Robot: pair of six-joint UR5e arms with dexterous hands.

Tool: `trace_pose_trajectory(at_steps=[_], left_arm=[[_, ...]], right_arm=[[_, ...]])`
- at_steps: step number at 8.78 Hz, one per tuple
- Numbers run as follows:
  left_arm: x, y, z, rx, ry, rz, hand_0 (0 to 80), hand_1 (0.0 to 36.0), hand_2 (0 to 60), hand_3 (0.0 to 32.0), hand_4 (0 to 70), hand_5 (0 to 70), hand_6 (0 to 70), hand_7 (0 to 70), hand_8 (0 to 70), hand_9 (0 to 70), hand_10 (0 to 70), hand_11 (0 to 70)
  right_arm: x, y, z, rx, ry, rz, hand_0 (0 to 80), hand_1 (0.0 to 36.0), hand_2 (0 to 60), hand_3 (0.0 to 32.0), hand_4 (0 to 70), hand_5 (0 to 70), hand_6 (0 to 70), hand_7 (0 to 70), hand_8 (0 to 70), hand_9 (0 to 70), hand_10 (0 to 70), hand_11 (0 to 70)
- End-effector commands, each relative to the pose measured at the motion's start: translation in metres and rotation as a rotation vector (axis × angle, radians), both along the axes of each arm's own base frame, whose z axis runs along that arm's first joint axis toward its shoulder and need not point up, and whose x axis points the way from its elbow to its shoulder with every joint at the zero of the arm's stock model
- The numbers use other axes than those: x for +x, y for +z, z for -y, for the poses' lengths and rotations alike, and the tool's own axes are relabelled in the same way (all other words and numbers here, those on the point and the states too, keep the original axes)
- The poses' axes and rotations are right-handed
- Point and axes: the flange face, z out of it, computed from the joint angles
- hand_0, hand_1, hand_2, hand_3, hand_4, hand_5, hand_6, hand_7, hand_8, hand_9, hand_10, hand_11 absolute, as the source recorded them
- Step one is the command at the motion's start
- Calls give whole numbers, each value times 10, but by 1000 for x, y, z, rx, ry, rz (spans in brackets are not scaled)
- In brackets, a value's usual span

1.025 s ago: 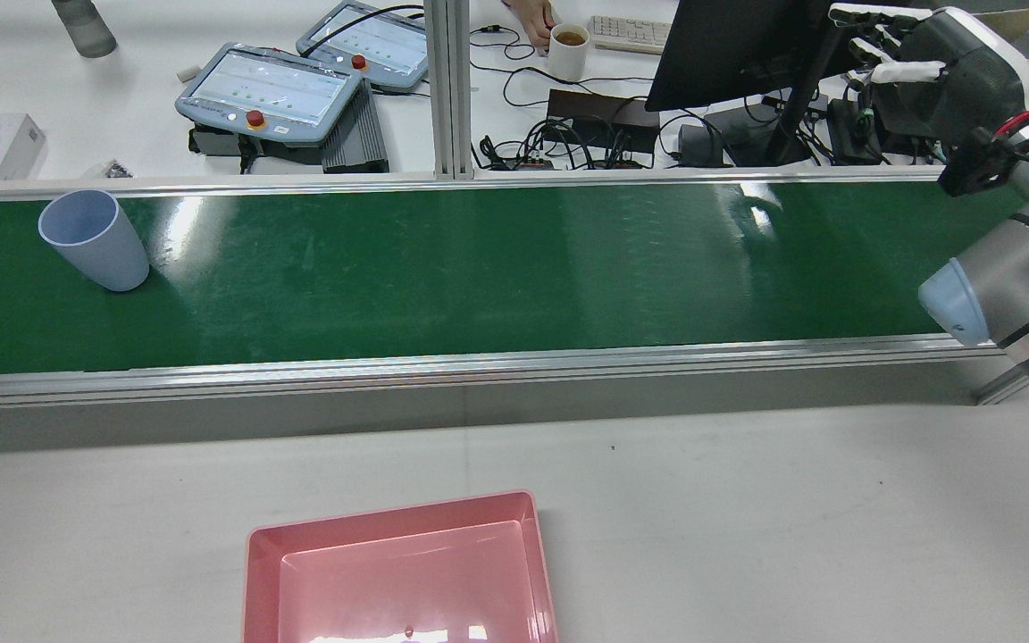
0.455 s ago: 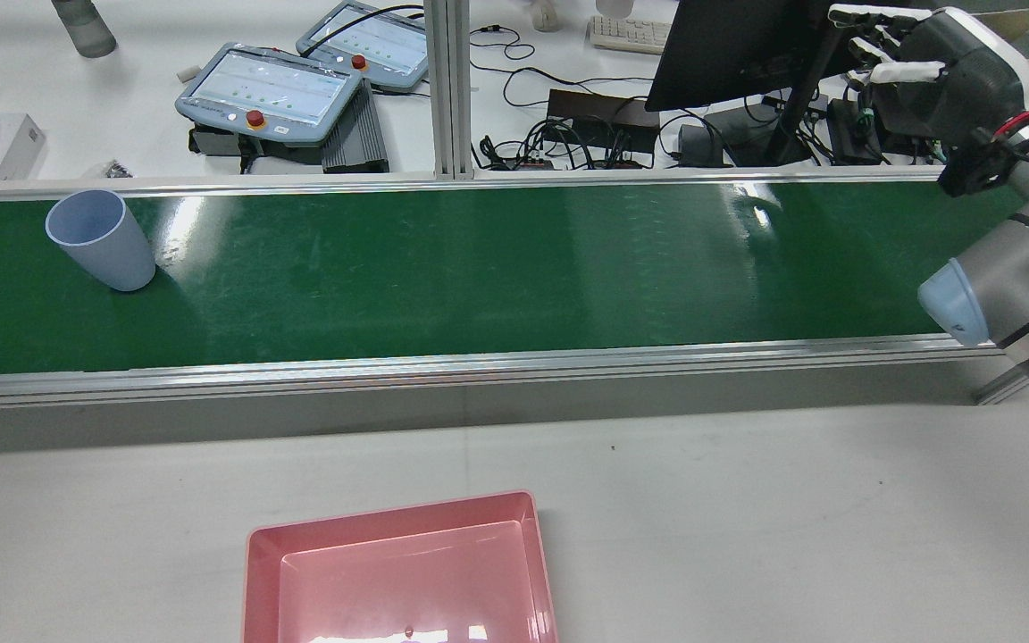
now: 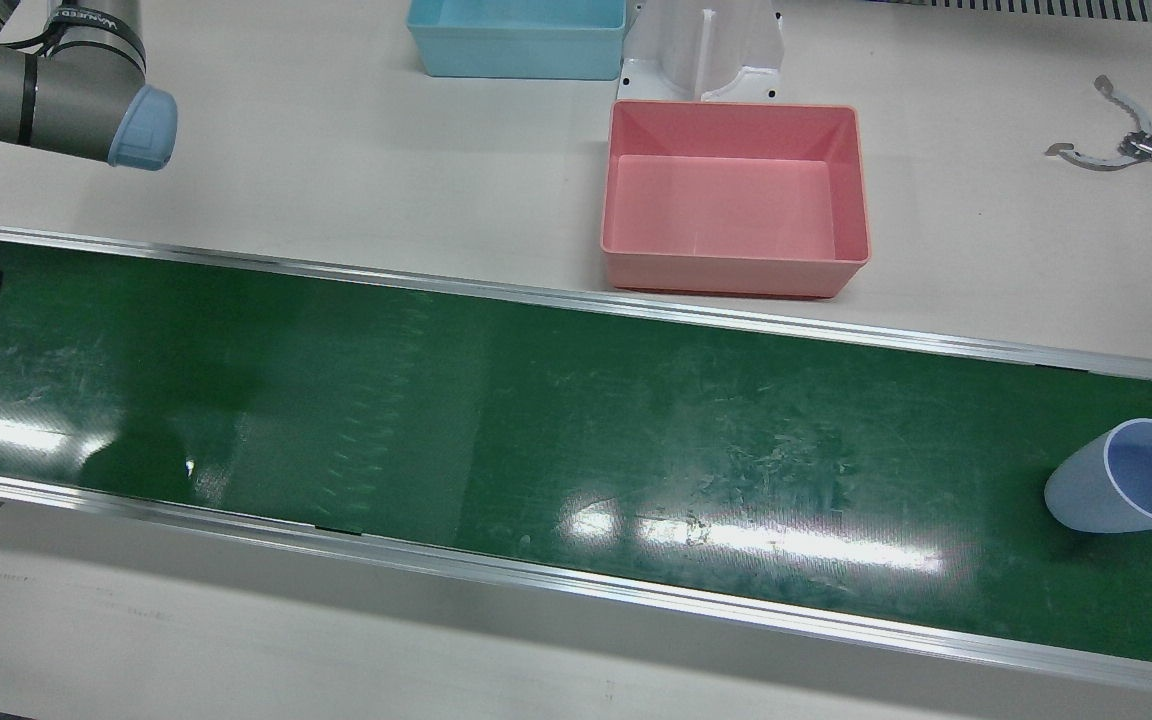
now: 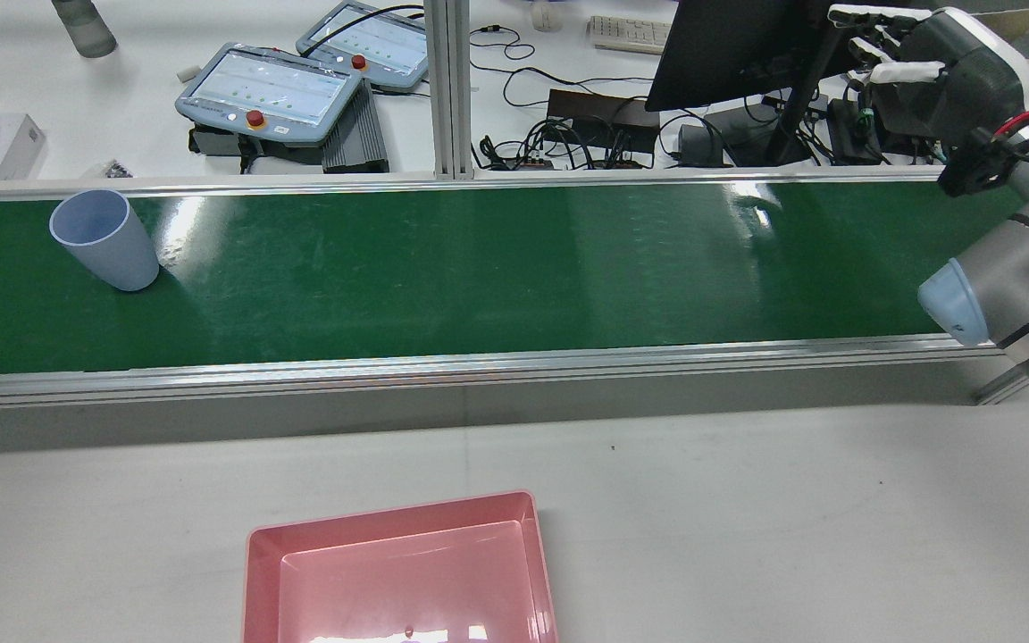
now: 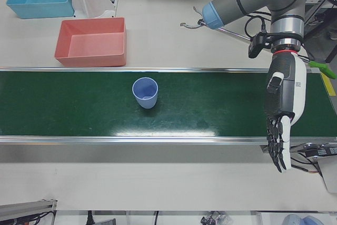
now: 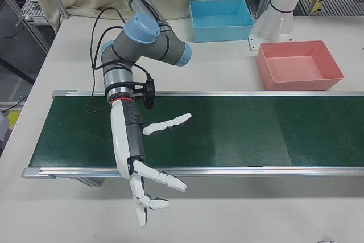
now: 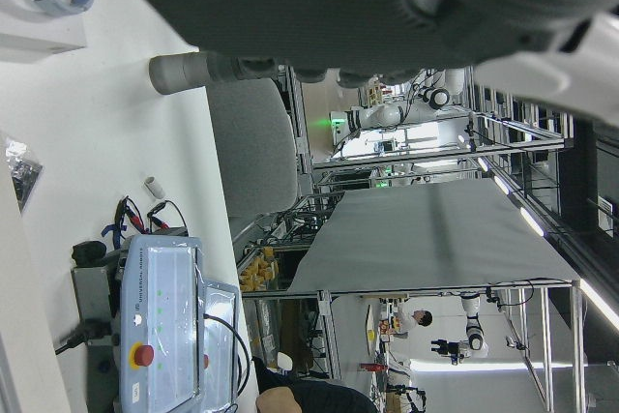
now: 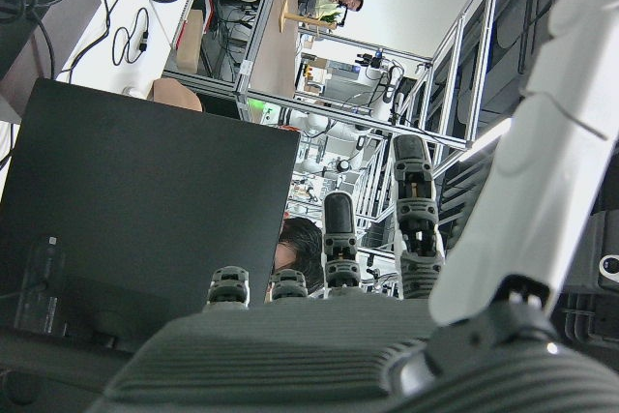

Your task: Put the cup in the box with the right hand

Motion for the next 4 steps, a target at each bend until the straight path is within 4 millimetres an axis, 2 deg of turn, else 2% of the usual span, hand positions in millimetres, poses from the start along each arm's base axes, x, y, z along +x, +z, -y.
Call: trace_pose_trajectory(at_steps=[1,4], left_arm=[[0,0,0,0,-1,0,0,0,0,0,0,0,0,0,0,0,0,0],[0,0,0,1,-1,0,0,0,0,0,0,0,0,0,0,0,0,0]], right_arm=[[0,0,0,0,-2,0,525,87,0,64,256,43,70,394,4,69,33,63],[-1,-1,0,2,-2,-1,526,88,0,60,258,43,71,399,4,70,34,64]])
